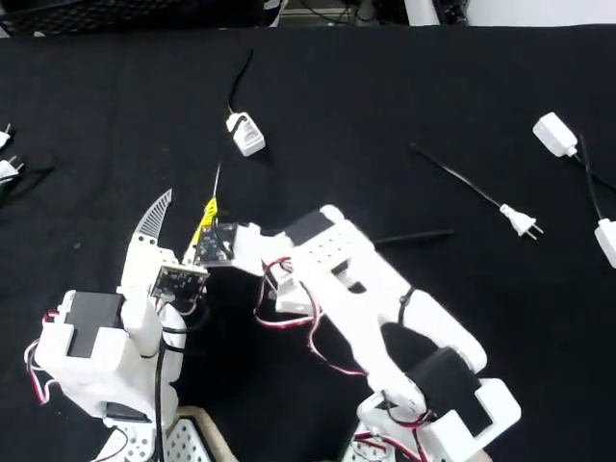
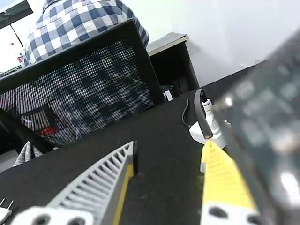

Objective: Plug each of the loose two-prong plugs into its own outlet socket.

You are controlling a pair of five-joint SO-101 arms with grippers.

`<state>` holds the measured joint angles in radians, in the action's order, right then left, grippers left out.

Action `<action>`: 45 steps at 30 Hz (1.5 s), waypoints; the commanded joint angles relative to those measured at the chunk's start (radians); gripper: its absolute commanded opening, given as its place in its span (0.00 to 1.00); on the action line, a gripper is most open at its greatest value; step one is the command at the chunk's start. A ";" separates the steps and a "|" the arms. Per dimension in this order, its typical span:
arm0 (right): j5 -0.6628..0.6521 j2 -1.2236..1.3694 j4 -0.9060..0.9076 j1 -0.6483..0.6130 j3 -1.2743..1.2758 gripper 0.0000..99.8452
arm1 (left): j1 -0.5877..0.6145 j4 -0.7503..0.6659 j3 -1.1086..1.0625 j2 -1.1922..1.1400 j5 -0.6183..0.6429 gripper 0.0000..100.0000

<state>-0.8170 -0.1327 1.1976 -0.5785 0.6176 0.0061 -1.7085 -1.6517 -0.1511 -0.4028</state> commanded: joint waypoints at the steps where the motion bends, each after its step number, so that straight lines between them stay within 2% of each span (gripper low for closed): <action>1: 0.008 -0.008 0.051 0.061 -0.085 0.01 | 0.004 -0.009 -0.018 0.006 -0.005 0.24; 9: 0.011 -0.008 0.204 0.157 -0.240 0.01 | -0.002 -0.012 -0.016 0.006 -0.005 0.24; 15: 0.049 -0.008 0.284 0.103 -0.343 0.01 | -0.090 -0.015 0.004 0.015 -0.005 0.24; 25: 0.160 -0.008 0.224 0.064 -0.392 0.01 | -0.251 -0.035 0.005 0.034 -0.006 0.24; 32: 0.157 -0.065 0.213 0.121 -0.406 0.01 | -0.269 -0.034 -0.024 0.155 -0.002 0.24; 35: 0.161 -0.085 0.213 0.121 -0.406 0.01 | -0.328 -0.029 -0.042 0.195 -0.005 0.24; 45: 0.166 -0.094 0.180 0.115 -0.412 0.01 | -0.354 -0.029 -0.036 0.107 -0.005 0.24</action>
<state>-0.6682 -0.1880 1.3878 -0.4695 0.2739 -0.3437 -1.7085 -1.6809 -0.0207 -0.4012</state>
